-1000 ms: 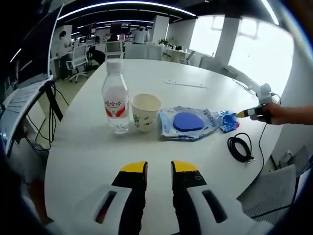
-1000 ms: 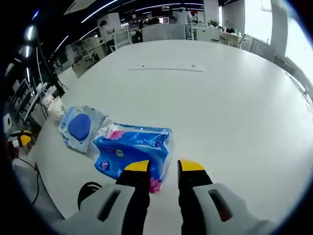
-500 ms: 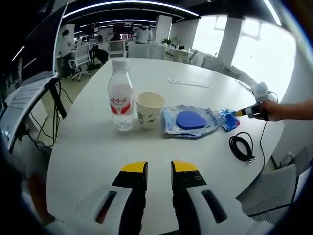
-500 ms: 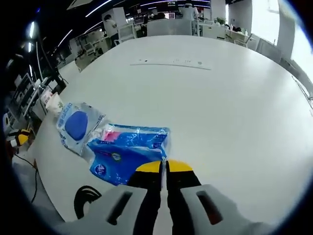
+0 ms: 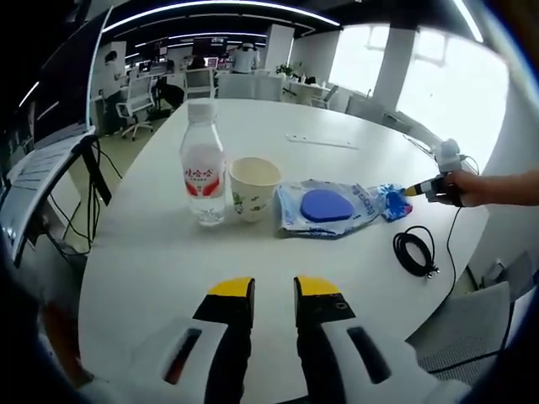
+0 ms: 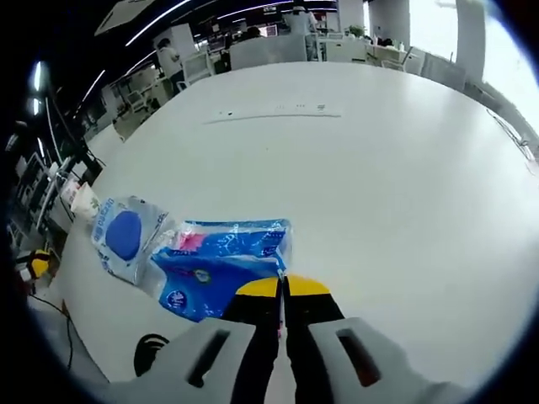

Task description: Arrange the tabletop items into an orderly group along one side of the table until the central work area is clear of visible clutter.

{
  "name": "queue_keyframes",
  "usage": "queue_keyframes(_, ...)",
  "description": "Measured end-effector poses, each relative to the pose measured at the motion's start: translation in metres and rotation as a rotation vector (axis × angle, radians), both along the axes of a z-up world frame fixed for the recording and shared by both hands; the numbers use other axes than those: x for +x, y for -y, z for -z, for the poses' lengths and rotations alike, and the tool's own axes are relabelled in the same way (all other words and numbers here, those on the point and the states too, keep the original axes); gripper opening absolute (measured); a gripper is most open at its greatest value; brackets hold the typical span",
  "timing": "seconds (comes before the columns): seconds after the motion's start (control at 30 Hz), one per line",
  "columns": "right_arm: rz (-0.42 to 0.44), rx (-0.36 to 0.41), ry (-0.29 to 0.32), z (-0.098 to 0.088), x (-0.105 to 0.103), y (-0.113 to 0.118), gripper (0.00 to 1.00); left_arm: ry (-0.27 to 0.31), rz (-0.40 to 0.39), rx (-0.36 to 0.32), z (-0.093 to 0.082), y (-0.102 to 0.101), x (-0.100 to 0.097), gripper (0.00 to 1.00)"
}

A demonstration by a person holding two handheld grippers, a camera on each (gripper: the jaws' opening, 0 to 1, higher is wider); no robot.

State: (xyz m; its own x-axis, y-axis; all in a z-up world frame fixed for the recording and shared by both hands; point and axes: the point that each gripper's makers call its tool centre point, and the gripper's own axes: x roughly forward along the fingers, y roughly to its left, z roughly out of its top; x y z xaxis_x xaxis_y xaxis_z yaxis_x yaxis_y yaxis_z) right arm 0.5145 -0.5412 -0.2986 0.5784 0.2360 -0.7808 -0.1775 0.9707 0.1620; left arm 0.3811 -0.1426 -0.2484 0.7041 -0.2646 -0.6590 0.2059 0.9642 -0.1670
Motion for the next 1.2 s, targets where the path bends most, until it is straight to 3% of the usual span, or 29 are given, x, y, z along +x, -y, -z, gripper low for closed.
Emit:
queue_keyframes(0.47,0.045,0.013,0.009,-0.013,-0.013,-0.007,0.00,0.009,-0.002,-0.003,-0.003,-0.002,0.004,0.17)
queue_keyframes(1.2,0.024,0.032,0.026,-0.010,-0.008,0.000,0.07,0.023,0.004,-0.010,-0.006,-0.002,0.004,0.17)
